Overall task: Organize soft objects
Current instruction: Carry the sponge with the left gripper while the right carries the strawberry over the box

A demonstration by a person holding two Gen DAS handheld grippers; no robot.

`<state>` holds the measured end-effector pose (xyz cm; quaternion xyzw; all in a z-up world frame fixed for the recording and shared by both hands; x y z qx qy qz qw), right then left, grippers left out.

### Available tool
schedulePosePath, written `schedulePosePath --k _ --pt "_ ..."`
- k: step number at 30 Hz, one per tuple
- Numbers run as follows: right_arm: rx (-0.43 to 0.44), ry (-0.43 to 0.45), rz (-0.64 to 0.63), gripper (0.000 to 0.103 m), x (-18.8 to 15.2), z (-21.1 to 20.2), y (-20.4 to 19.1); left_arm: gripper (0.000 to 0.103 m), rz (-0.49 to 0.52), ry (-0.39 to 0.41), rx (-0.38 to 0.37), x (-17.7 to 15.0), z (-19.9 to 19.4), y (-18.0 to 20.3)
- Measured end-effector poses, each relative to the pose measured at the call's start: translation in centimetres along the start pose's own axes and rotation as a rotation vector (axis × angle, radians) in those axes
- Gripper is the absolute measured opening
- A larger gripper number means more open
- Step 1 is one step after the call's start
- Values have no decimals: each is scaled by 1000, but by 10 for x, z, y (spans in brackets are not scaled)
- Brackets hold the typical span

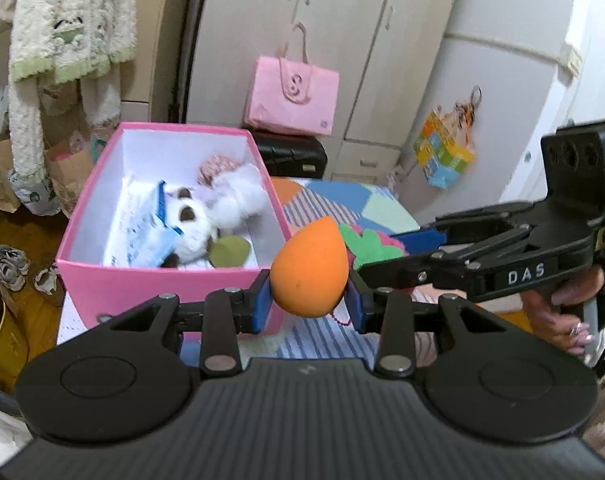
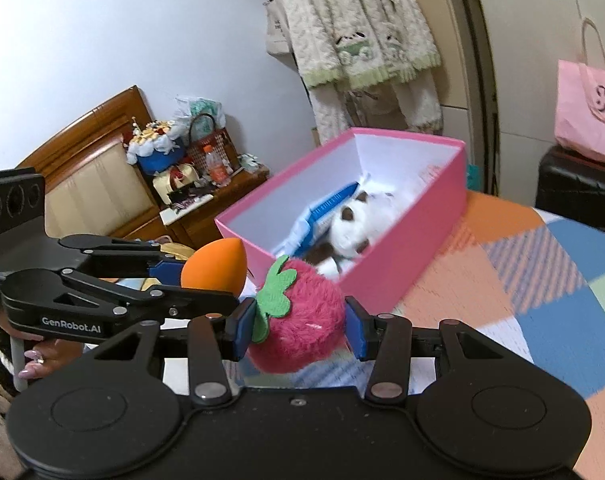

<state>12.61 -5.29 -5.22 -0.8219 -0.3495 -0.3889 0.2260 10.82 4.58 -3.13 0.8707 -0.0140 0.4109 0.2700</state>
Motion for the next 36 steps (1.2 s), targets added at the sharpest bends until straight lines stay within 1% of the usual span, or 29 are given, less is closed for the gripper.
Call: schedulePosePath --k 2,5,13,18,21,25,27,30,32,36 --pt "5 9 -7 52 9 7 0 37 -34 38 0 9 0 -9" --pt "-4 12 -12 52 18 16 2 37 -46 75 23 20 2 -21" --pt "-23 34 -53 52 48 41 18 37 -52 113 80 55 21 -48" --pt "-40 71 -75 52 70 60 36 38 -47 176 152 79 43 -69" --pt "-60 62 -86 52 81 78 47 38 -42 200 196 98 59 -81" --pt "-76 -14 -106 52 92 111 62 38 -49 168 215 122 82 -94" --pt "-80 -28 -114 52 99 122 71 38 -55 140 221 132 96 -99" --pt "-94 -42 -118 52 106 138 86 37 -53 80 246 139 118 -105" --pt "-88 -55 -97 52 107 149 98 37 -37 59 276 144 131 -110" --pt "-70 -70 -51 52 105 166 122 37 -57 5 285 147 152 -121"
Point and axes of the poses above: each gripper's, at about its wrist camera, not at the fingertips, and z roughly the way its jaws point, y to its right, x to its top, the point moved 10 cm from there along z, roughly the way its jaws point, and after that the axes turned 15 degrees about -z, right-handed, at the moved point
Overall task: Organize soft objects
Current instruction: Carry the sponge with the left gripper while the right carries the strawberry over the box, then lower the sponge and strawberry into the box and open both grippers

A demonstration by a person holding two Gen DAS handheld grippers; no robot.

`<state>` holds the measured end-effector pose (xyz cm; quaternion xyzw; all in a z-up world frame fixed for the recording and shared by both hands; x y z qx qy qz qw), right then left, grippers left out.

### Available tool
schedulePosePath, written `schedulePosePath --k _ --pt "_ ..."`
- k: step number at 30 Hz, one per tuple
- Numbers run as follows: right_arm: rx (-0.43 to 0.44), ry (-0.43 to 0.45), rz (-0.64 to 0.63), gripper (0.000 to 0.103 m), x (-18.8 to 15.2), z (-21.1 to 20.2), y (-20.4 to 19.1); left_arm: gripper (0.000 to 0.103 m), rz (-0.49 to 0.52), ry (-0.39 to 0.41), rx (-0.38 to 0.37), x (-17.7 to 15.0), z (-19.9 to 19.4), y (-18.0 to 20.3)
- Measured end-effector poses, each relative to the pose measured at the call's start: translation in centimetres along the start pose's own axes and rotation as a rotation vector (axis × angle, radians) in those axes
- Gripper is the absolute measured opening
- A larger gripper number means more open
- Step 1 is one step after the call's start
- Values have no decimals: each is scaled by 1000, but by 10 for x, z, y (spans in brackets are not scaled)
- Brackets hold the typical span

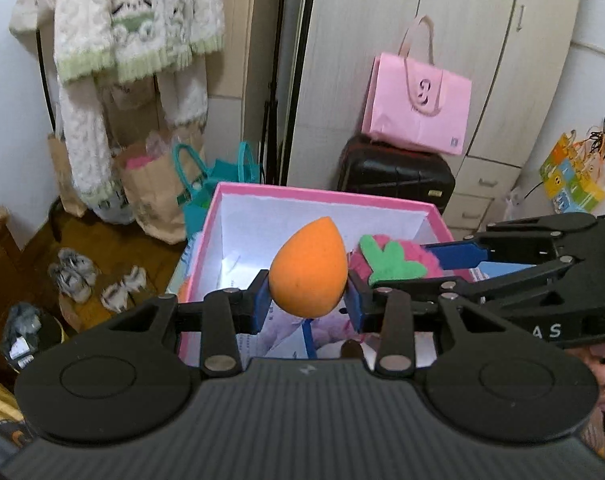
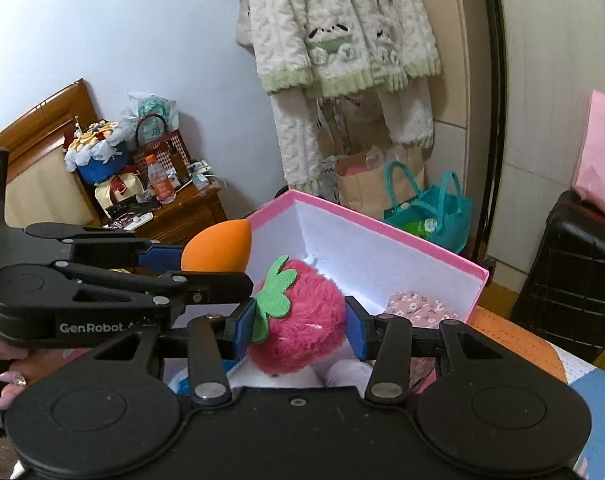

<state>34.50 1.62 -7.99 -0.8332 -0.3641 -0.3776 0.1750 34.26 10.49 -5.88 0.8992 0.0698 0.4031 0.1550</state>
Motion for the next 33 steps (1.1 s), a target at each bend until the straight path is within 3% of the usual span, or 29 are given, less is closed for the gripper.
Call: schedulePosePath --k 7,12,16,25,33 --pt "32 -37 78 52 -8 25 20 37 -18 -24 34 1 22 -5" --pt "-5 -37 32 55 -7 30 22 41 -23 -9 56 5 29 -8" --pt "-13 -30 37 62 -8 31 28 59 -17 31 94 9 25 -11" --pt "-12 23 15 66 -7 -1 12 80 -24 53 40 1 -15 -8" --pt "-78 37 -49 66 -25 -46 -20 87 7 44 23 -19 -54 -1"
Point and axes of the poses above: each gripper's, at about its wrist camera, not at the fingertips, and z roughly the way its jaws point, y to its right, x to its top, the point moved 10 cm from there along z, roughly the way its jaws point, and after that the axes turned 15 degrees about -z, right-handed, at the moved point
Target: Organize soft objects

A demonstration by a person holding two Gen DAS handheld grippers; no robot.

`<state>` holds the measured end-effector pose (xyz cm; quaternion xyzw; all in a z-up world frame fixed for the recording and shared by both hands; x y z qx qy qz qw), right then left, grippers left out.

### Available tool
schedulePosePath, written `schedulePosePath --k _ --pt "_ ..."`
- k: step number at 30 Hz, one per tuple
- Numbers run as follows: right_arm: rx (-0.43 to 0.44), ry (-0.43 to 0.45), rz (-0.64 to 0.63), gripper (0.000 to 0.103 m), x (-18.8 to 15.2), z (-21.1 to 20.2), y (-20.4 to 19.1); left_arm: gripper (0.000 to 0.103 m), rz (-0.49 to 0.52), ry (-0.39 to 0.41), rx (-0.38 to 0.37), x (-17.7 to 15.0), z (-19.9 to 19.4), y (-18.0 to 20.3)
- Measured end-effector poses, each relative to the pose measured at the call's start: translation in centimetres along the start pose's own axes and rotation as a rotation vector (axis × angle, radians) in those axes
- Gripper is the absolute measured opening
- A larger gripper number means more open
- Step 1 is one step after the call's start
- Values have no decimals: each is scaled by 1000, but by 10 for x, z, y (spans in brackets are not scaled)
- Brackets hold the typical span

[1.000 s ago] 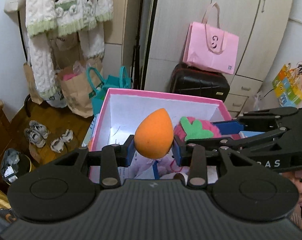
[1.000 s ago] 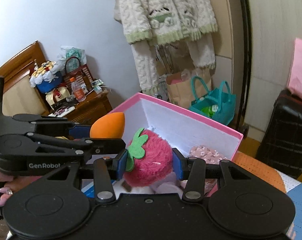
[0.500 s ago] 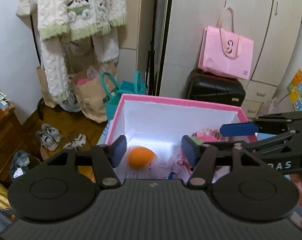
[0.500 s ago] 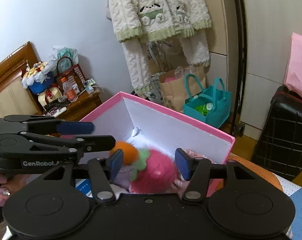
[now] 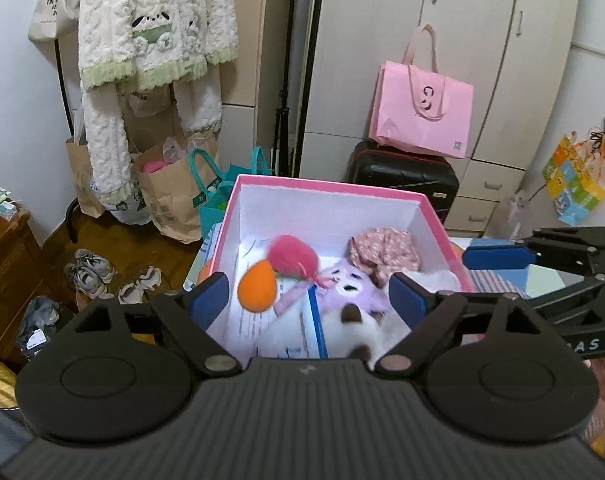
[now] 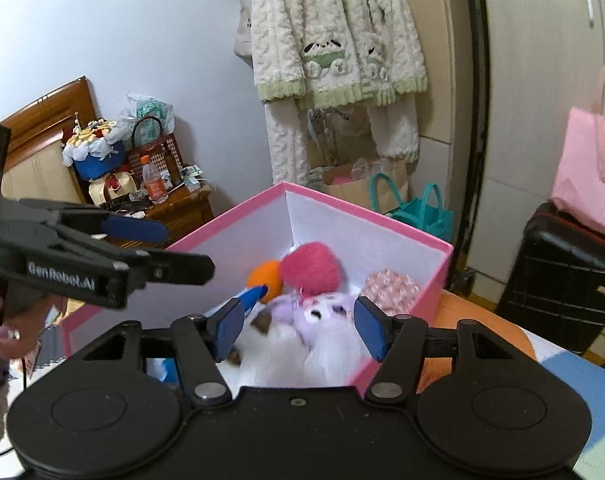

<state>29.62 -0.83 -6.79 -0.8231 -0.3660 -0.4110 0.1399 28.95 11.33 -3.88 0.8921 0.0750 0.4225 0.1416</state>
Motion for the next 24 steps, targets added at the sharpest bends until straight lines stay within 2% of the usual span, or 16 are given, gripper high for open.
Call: schedulePosePath --k 5,9,15,17,21,24 --pt "-24 31 -7 67 -8 -34 -10 87 -15 -13 -11 -8 -23 2" --pt "-46 51 -2 69 -11 -57 -13 95 -27 -5 44 -14 -38 3" --pt "-79 69 -18 69 -15 -85 -22 98 -23 39 88 -19 -70 9" --pt "-93 75 -28 78 -14 -95 -27 101 -20 56 108 -21 -82 10" --pt "-125 87 -55 80 -16 -116 -38 103 -18 83 146 -28 -106 14" --pt "-150 90 -57 89 -18 -129 -44 103 0 82 129 -35 -122 21"
Point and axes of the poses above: each gripper's, at about its wrist camera, not at the fingertips, and z roughly the way its jaws point, y to its right, x to its top, the point moved 10 cm from there along z, roughly the way its jaws point, and after that the axes turned 15 degrees about -z, right-handed, at the moved point
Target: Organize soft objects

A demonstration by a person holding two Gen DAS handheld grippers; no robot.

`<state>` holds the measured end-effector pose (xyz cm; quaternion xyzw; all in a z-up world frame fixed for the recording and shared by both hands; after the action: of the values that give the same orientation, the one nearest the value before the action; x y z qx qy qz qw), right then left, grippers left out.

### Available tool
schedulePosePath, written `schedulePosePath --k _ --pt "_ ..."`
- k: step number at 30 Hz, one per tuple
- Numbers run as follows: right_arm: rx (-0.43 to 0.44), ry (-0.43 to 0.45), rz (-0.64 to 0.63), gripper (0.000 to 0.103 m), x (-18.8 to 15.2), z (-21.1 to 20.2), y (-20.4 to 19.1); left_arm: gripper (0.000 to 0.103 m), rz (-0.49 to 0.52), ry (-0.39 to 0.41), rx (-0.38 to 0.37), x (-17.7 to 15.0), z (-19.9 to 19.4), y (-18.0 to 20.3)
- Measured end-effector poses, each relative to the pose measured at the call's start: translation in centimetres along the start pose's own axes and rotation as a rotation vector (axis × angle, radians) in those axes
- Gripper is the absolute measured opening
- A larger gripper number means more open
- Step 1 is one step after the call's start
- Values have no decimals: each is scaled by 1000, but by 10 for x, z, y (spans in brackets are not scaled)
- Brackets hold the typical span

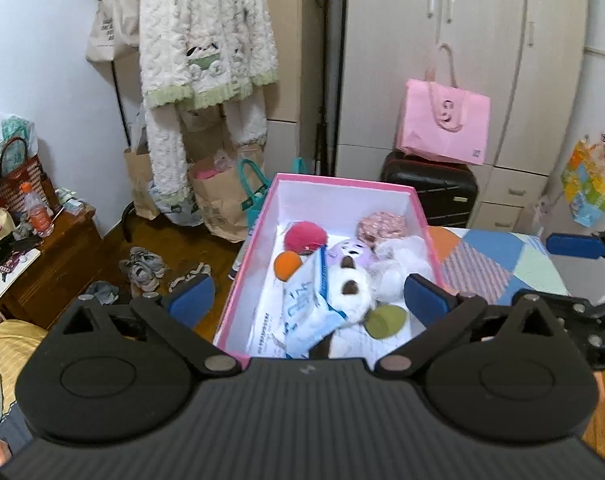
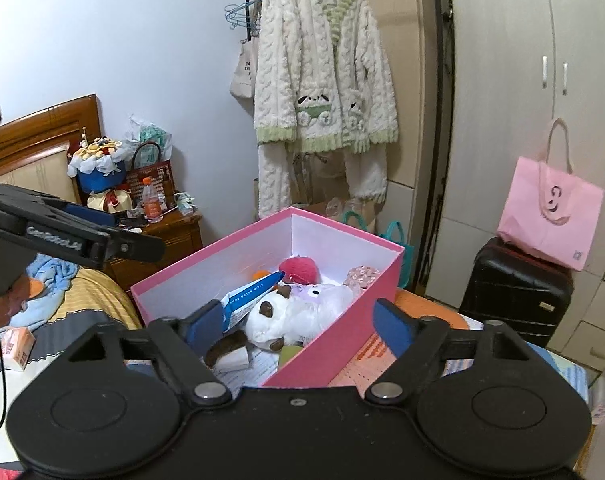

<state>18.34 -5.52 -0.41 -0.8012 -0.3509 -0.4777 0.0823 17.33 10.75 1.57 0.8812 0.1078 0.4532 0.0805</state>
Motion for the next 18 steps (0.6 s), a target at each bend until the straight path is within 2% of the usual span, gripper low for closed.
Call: schedulePosePath --k 3,5,9,11,14,18 --pt "-36 -7 7 91 -4 -12 -3 103 65 19 -34 -8 -15 8" --pt "-75 -15 28 99 -9 -20 -1 103 100 28 -29 -15 -23 11" --pt "-207 -64 81 103 -21 -36 5 103 99 43 -24 -30 -38 12" --pt "-275 -94 98 103 -29 -48 8 103 136 44 -11 -38 -42 14" --pt "-300 -68 133 103 -35 -72 7 103 160 58 -2 -49 -46 18" --pt "-363 -8 185 103 -43 -102 6 103 138 56 -61 -63 -51 25"
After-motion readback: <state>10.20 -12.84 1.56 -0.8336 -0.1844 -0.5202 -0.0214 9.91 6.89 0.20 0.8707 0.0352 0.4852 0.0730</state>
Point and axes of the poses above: each gripper's, at about its wrist camera, not at the fingertips, and z roughly the way its jaws point, y to its right, x to its top, the point moved 10 cm from there along z, roughly the way its jaws point, and after that the axes turned 15 degrees about -z, right-handed, at the moved point
